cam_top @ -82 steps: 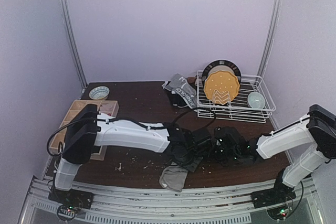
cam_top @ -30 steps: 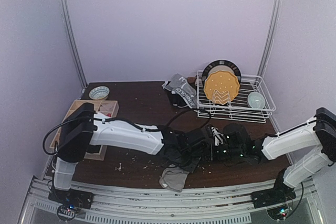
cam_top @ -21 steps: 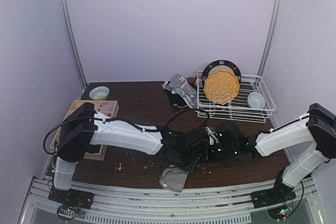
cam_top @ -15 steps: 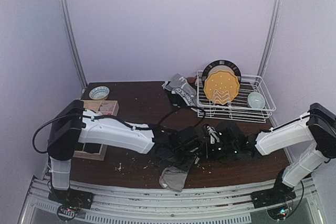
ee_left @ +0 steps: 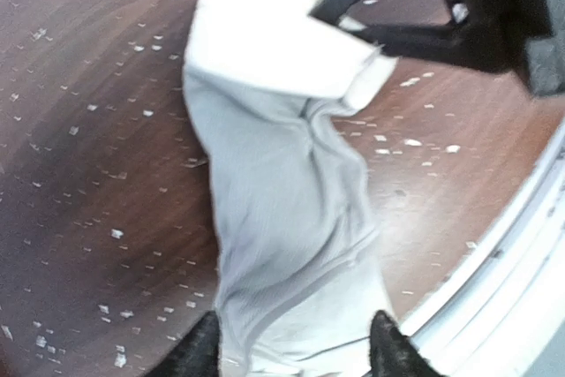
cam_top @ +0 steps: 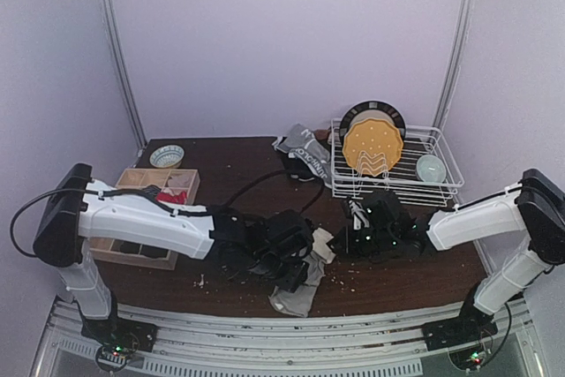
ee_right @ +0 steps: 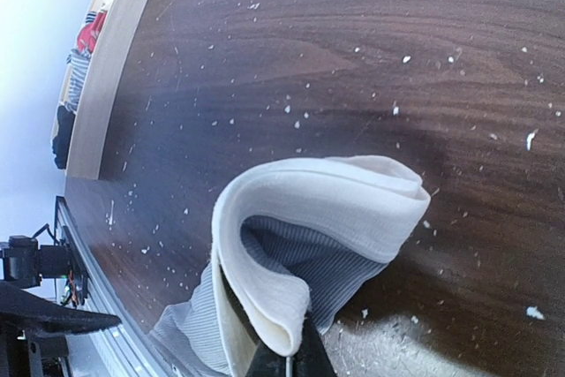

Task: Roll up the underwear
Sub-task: Pass from the left arm to the right, then smooth out the underwear at the center of the board.

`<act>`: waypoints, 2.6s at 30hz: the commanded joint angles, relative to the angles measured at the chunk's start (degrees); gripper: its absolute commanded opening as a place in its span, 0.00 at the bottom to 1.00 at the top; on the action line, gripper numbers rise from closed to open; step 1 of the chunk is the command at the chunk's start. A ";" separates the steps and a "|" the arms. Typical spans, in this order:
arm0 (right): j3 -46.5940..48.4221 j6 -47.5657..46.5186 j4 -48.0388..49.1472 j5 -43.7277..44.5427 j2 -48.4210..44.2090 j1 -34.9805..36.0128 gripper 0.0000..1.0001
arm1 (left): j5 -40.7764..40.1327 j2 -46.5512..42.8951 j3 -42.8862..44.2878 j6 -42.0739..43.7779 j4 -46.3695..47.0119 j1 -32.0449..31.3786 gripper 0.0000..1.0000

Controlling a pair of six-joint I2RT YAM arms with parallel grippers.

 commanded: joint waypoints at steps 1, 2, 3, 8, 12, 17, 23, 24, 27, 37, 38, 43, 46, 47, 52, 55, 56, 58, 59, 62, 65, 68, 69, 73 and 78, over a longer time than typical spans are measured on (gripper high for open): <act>2.65 -0.24 -2.37 -2.33 2.35 -1.87 0.00 | -6.71 -0.12 -1.74 5.55 -0.43 -0.10 0.58; 2.95 -0.03 -2.42 -2.71 2.89 -2.13 0.00 | -7.53 0.21 -1.58 6.46 -0.45 -0.10 0.60; 3.20 0.31 -2.53 -3.20 3.38 -2.49 0.00 | -7.93 0.49 -1.54 7.18 -0.39 -0.10 0.62; 3.82 2.35 -1.26 -6.42 5.83 -4.16 0.00 | -7.76 2.99 -0.31 11.21 0.53 -0.10 0.64; 4.94 2.99 -1.80 -8.11 7.06 -5.05 0.00 | -6.00 5.12 -0.15 14.70 3.28 -0.10 0.56; 6.58 2.49 -4.11 -7.99 7.70 -6.27 0.00 | -5.57 6.67 -0.18 15.97 4.93 -0.10 0.31; 10.75 1.40 -8.46 -6.31 10.37 -7.28 0.03 | -4.93 6.78 -1.53 14.95 6.11 -0.10 0.10; 11.33 1.26 -8.89 -6.28 10.55 -7.33 0.07 | -4.94 6.78 -1.70 14.76 6.14 -0.10 0.10; 11.07 1.00 -8.77 -5.31 8.51 -7.33 0.28 | -4.86 6.65 -1.76 14.67 5.85 -0.10 0.08; 6.70 -2.17 -13.72 0.82 -6.71 -5.60 0.47 | -4.72 6.22 -1.87 14.74 6.15 -0.10 0.00; 6.07 -2.19 -13.66 0.78 -7.90 -5.19 0.48 | -4.70 6.21 -1.85 14.74 6.14 -0.05 0.00; 6.60 -1.89 -14.10 0.04 -6.79 -2.96 0.38 | -4.07 6.13 -1.58 15.06 6.46 -0.10 0.00; 7.52 -0.10 -11.11 -1.65 -2.80 -2.85 0.24 | -3.15 6.02 -1.79 15.70 7.11 -0.17 0.00; 7.94 0.58 -9.72 -2.48 -1.47 -2.76 0.21 | -2.95 6.03 -1.84 16.04 7.28 -0.25 0.00; 10.95 2.31 -6.13 -4.03 5.48 -2.67 0.15 | -3.01 6.06 -2.78 17.48 7.26 -0.96 0.00; 11.74 2.60 -5.92 -1.69 7.74 -2.80 0.14 | -3.27 6.03 -3.69 17.77 7.20 -1.30 0.00; 11.72 2.61 -5.88 -0.88 8.55 -2.91 0.13 | -3.32 6.03 -3.92 17.93 7.24 -1.45 0.00; 11.56 3.37 -5.94 -0.14 10.43 -3.53 0.12 | -3.42 6.03 -4.57 18.53 7.50 -1.90 0.00; 11.24 3.64 -5.58 -0.05 11.02 -3.84 0.11 | -3.59 6.03 -4.77 18.78 7.54 -2.14 0.00; 10.07 4.52 -4.96 0.48 12.99 -4.63 0.10 | -3.96 5.72 -5.43 19.15 7.46 -2.87 0.00; 8.96 4.77 -4.12 0.32 14.07 -4.85 0.09 | -3.69 4.09 -6.50 18.80 7.48 -3.27 0.01; 8.26 4.83 -2.78 -0.88 13.91 -4.87 0.09 | -2.53 1.15 -8.13 18.78 7.64 -3.42 0.18; 8.24 4.91 -2.62 -1.21 13.47 -4.85 0.10 | -2.16 -0.21 -8.62 18.85 7.57 -3.44 0.25; 8.63 3.99 -4.10 -1.94 9.63 -4.70 0.16 | -0.43 -6.71 -10.00 19.42 6.26 -3.52 0.43; 9.43 1.74 -8.12 -1.39 2.80 -3.86 0.27 | -1.45 -13.26 -10.47 19.28 6.26 -3.14 0.44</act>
